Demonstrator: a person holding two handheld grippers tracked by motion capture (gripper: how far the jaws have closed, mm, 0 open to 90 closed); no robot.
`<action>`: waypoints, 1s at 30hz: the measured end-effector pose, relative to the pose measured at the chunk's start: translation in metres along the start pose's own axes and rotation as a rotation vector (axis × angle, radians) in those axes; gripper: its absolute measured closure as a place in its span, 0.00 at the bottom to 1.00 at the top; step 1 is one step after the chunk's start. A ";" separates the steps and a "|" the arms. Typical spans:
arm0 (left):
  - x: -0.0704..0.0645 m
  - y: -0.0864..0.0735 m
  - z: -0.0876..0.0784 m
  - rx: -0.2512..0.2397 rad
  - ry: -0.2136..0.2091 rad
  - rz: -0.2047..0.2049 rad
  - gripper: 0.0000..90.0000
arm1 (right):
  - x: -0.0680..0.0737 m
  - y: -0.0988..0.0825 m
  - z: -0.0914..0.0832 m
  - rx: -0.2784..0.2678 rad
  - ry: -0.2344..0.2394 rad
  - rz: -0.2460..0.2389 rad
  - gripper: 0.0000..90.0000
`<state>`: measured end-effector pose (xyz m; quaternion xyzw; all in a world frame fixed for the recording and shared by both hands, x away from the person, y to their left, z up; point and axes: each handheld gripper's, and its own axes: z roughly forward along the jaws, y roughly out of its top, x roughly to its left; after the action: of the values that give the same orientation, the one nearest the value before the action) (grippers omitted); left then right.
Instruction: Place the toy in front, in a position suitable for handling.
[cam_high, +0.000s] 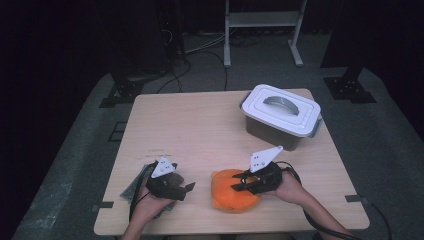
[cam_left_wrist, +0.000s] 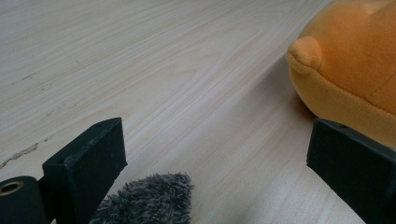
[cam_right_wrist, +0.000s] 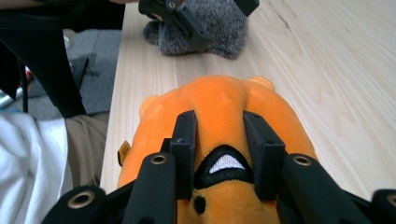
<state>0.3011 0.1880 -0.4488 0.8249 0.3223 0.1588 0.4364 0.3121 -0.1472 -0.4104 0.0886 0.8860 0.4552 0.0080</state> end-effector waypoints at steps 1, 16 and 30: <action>0.000 0.000 0.000 0.000 0.000 0.000 0.04 | 0.000 -0.001 -0.001 -0.005 -0.003 0.005 0.73; -0.001 0.002 -0.002 -0.001 -0.011 0.019 0.06 | 0.006 -0.013 -0.023 -0.071 -0.042 0.022 0.35; 0.003 0.010 -0.017 0.005 -0.035 0.098 0.16 | 0.008 -0.033 -0.030 -0.074 -0.066 0.016 0.30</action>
<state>0.2985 0.1963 -0.4308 0.8433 0.2744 0.1649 0.4316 0.2962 -0.1888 -0.4188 0.1102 0.8671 0.4844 0.0368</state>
